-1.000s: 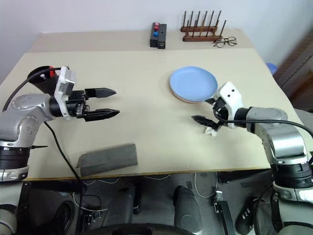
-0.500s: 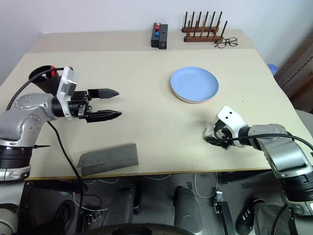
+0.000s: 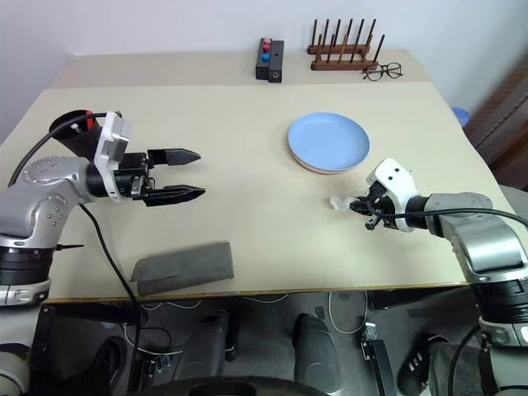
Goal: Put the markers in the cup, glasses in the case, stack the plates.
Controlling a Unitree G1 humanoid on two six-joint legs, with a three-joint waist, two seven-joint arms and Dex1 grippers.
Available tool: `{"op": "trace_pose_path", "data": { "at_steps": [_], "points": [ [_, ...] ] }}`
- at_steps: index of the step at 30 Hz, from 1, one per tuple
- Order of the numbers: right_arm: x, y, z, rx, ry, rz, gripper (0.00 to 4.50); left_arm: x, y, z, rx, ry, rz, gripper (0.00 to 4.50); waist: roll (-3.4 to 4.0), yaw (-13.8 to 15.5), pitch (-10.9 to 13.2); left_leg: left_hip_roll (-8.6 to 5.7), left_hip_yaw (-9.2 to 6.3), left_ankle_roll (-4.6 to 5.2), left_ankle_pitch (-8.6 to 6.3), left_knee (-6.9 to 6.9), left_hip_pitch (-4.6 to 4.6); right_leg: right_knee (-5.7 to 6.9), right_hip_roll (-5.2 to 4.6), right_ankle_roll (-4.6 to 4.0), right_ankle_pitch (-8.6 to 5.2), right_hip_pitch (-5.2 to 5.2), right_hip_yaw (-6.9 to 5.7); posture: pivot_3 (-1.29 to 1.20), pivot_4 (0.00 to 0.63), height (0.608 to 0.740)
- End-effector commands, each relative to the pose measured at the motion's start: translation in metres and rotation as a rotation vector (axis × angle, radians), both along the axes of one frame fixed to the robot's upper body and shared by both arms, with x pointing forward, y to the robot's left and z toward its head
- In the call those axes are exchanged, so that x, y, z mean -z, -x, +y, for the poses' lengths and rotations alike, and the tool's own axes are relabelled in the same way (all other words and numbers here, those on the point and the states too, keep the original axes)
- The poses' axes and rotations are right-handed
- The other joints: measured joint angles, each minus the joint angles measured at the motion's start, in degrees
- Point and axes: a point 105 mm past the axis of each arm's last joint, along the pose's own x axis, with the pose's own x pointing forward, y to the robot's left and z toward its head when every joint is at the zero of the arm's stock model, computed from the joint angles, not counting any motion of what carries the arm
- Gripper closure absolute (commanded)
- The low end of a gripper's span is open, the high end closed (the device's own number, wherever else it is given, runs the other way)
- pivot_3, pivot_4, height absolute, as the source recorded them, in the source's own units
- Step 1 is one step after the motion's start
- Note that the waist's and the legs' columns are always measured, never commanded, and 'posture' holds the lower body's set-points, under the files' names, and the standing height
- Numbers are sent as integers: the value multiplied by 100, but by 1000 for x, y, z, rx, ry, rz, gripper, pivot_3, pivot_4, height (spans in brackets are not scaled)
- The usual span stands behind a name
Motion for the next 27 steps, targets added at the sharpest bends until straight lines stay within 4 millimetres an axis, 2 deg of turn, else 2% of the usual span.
{"op": "trace_pose_path", "data": {
  "at_steps": [1, 3, 4, 9, 12, 15, 22, 25, 27],
  "points": [
    [-57, -9, 17, -52, -140, -186, 4402, -20, -2, 1, -12, 46, -74, 0, 0, -10, 0, 0, 0, 0, 0, 0, 1, 0, 0, 0, 0, 0, 0, 0, 150, 740],
    [-75, -41, 10, 77, -125, -348, 4402, -29, -11, 0, -54, 84, -119, 0, -1, -17, 0, 1, -1, 0, 0, 1, 5, 2, 2, 0, 0, 2, 0, 0, 150, 740],
    [-77, -54, 6, 130, -105, -395, 4402, -32, -15, 0, -80, 91, -146, 0, -1, -17, 0, 1, 0, 0, 0, 5, 5, 2, 2, 4, -2, 2, 0, 0, 150, 740],
    [-63, -108, 5, 316, -32, -472, 4402, -38, -29, 1, -145, 92, -160, 0, -4, -15, -2, -3, 1, -1, 1, -2, 0, -2, 1, 2, 0, 3, 0, 0, 150, 740],
    [-49, -127, 3, 376, 52, -489, 4402, -35, -34, 2, -182, 60, -181, 0, 0, -33, 0, -4, 2, 0, 2, -12, -8, 2, 2, 27, 10, -9, 0, 0, 150, 740],
    [-42, -133, -2, 400, 2, -445, 3536, -33, -34, 3, -208, 57, -194, 0, 1, -20, 1, -4, 2, 0, 3, -13, -16, 6, 2, 31, 8, -17, 0, 0, 150, 740],
    [-53, -134, -7, 379, -16, -465, 39, -30, -30, 7, -231, 63, -195, 0, 1, -97, 1, -4, 0, -1, 3, -12, -12, 9, 3, 31, 9, -15, 1, 0, 150, 740],
    [-69, -129, -12, 351, -65, -501, 39, -31, -29, 11, -249, 68, -200, 0, 1, -134, 2, -5, 0, 0, 3, -13, -13, 8, 3, 31, 8, -14, 1, 0, 150, 740],
    [-99, -115, 2, 254, -307, -537, 39, -31, -25, 14, -242, 74, -195, 0, 3, -141, 3, -4, 0, 0, 3, -14, -12, 9, 3, 32, 8, -15, 1, 0, 150, 740]
  ]
}}
